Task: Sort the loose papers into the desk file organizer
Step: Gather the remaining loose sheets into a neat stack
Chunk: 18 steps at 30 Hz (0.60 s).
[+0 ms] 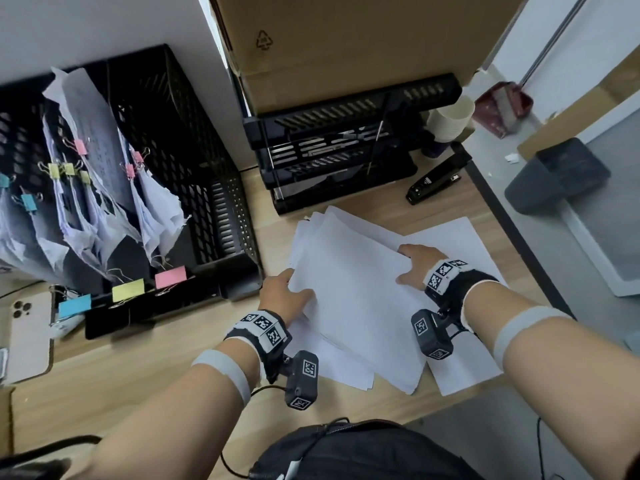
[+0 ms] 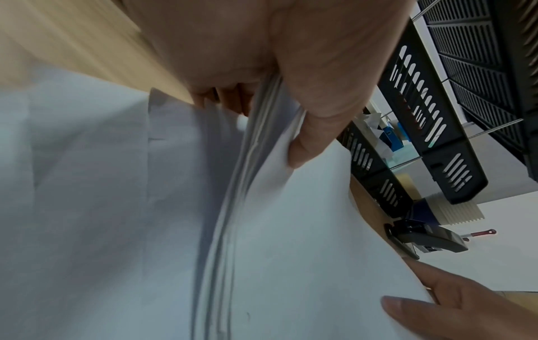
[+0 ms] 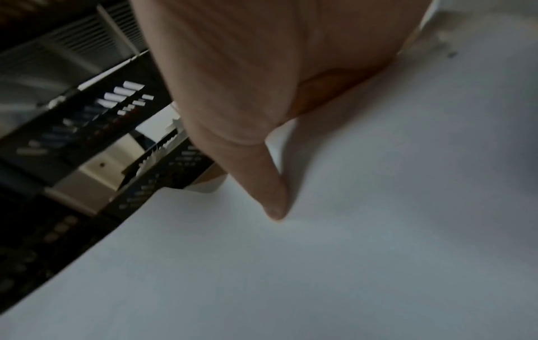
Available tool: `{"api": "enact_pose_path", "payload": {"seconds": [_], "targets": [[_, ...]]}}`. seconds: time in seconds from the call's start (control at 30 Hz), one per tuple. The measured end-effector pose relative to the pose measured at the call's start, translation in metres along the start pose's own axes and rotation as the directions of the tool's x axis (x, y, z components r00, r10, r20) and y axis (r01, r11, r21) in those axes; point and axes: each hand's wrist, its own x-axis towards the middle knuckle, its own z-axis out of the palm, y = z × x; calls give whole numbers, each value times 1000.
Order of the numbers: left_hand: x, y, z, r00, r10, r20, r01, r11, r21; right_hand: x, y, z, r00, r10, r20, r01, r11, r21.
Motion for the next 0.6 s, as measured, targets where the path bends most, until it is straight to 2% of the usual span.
{"api": "enact_pose_path", "payload": {"seconds": [0.07, 0.17, 0.27, 0.33, 0.4, 0.47, 0.53, 0.6], "targets": [[-4, 6, -3, 998, 58, -17, -59, 998, -27, -8, 3, -1, 998, -56, 20, 53, 992, 115], [-5, 13, -10, 992, 113, -63, -117, 991, -63, -23, 13, -3, 993, -101, -63, 117, 925, 361], [-4, 18, -15, 994, 46, -99, -69, 967, -247, -37, 32, -2, 983, 8, -181, 104, 795, 598], [-6, 25, -14, 997, -25, -79, 0, 955, -296, -57, 37, -3, 972, 59, -226, 131, 667, 734], [-9, 32, -8, 996, -78, 50, 91, 919, -384, -73, 43, -2, 971, 79, -226, 140, 576, 806], [-13, 41, 5, 964, -67, 256, 188, 854, -485, -88, 49, 0, 972, 91, -217, 136, 536, 833], [-19, 49, 23, 931, 4, 365, 172, 877, -449, -96, 61, 4, 970, 137, -202, 94, 557, 825], [-26, 59, 44, 924, 32, 381, 114, 928, -356, -101, 76, 6, 962, 190, -197, 31, 640, 768]]}}
